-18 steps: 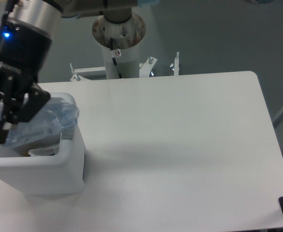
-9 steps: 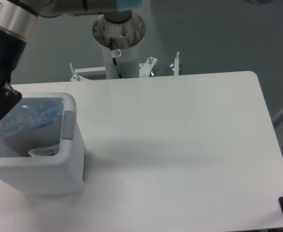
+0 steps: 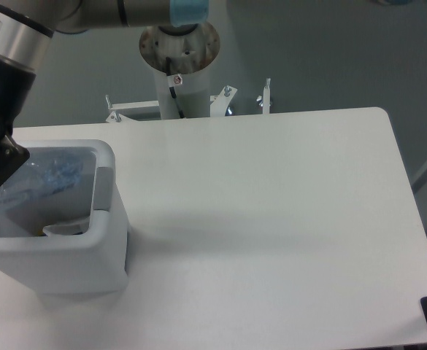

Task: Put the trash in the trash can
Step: 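Lower the bottle into the bin and open the gripper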

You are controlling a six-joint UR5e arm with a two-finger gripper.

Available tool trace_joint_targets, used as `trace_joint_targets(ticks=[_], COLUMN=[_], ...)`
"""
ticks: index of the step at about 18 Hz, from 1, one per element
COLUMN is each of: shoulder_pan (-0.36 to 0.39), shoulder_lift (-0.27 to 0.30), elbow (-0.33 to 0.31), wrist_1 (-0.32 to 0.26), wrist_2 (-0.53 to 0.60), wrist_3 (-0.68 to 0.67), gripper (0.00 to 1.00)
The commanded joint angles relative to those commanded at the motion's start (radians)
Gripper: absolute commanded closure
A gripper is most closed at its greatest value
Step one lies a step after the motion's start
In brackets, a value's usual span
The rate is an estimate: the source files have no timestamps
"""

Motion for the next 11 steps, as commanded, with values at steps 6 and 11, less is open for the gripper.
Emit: trace_joint_targets(ticks=[6, 11], shoulder_pan=[0.000, 0.000], shoulder_lift=[-0.005, -0.008], elbow=[-0.032, -0.061], wrist_1=[-0.002, -0.002], wrist_2=[0.000, 0.002], wrist_3=[0.000, 0.003], gripper=[0.69, 0.65])
